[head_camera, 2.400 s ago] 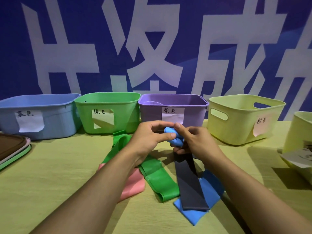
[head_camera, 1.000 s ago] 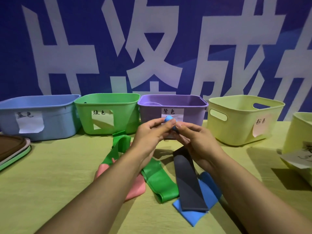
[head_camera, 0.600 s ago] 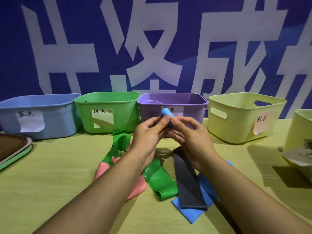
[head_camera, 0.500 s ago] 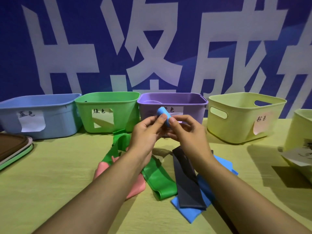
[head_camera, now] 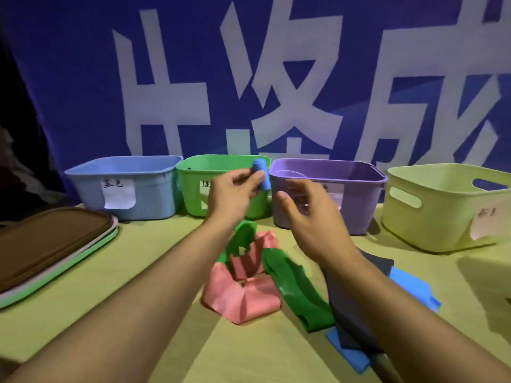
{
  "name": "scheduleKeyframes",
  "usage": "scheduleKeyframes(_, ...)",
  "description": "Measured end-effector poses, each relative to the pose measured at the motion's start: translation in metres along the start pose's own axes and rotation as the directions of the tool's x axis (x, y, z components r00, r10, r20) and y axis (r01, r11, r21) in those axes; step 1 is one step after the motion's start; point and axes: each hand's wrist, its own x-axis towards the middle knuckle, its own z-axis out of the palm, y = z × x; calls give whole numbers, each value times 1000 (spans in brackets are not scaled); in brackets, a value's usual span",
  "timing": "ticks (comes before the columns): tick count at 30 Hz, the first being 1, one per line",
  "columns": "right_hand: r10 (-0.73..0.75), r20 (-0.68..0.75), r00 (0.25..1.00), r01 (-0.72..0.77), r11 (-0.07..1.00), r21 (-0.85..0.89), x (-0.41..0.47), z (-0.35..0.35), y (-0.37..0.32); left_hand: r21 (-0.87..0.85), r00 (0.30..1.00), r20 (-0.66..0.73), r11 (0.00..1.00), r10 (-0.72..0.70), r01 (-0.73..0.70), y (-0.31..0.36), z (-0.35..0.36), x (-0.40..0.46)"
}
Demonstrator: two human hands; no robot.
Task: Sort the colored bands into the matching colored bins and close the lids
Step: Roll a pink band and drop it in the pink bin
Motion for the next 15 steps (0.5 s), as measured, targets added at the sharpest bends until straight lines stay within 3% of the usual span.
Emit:
scheduleKeyframes(3,0,17,1000,-1,999,42,4,31,-21,170,995,-60,983,78,-67,11,-45,32)
scheduleKeyframes(6,-14,51,999,12,999,49,4,64,-42,446,980,-92,888,174,-116,28,-88,66)
scheduleKeyframes(10,-74,108,991,76,997,-13,-6,97,-49,718,971,-129,694,203,-50,47,-140,108)
scheduleKeyframes(15,-110,168,980,138,976,-166,-21,109,-33,853,976,-173,517,135,80,47,-183,153)
